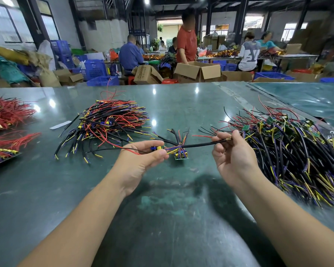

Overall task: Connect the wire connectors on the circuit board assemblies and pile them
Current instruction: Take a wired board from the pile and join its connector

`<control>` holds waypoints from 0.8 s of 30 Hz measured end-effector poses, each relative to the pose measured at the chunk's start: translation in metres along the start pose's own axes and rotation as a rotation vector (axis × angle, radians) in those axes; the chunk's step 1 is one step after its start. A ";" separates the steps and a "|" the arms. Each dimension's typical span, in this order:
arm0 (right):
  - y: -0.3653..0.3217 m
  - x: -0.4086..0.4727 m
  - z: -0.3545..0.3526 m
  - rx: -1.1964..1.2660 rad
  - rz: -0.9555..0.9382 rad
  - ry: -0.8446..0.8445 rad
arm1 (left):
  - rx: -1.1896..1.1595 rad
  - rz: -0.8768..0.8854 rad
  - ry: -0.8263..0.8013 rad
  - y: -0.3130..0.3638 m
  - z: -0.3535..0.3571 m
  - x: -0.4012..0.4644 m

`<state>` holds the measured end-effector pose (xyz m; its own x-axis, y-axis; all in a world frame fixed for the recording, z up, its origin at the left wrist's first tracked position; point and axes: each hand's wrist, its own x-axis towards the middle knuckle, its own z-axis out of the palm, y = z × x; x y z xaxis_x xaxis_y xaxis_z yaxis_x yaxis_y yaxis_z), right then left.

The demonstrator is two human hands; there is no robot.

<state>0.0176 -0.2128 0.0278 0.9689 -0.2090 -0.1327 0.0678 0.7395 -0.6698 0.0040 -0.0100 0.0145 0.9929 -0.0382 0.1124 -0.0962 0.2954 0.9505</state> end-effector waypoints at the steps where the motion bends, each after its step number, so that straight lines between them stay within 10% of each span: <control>1: -0.001 0.001 0.000 0.020 0.025 0.018 | 0.009 -0.005 -0.022 0.000 0.001 -0.001; 8: -0.007 0.006 -0.004 0.111 0.197 0.043 | -0.023 -0.053 -0.109 -0.002 0.006 -0.004; 24: -0.001 0.004 -0.003 -0.048 -0.080 -0.117 | -0.056 -0.025 -0.023 0.000 0.000 0.001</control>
<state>0.0205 -0.2162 0.0255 0.9821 -0.1884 0.0069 0.1376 0.6913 -0.7093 0.0046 -0.0103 0.0151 0.9930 -0.0684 0.0959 -0.0664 0.3467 0.9356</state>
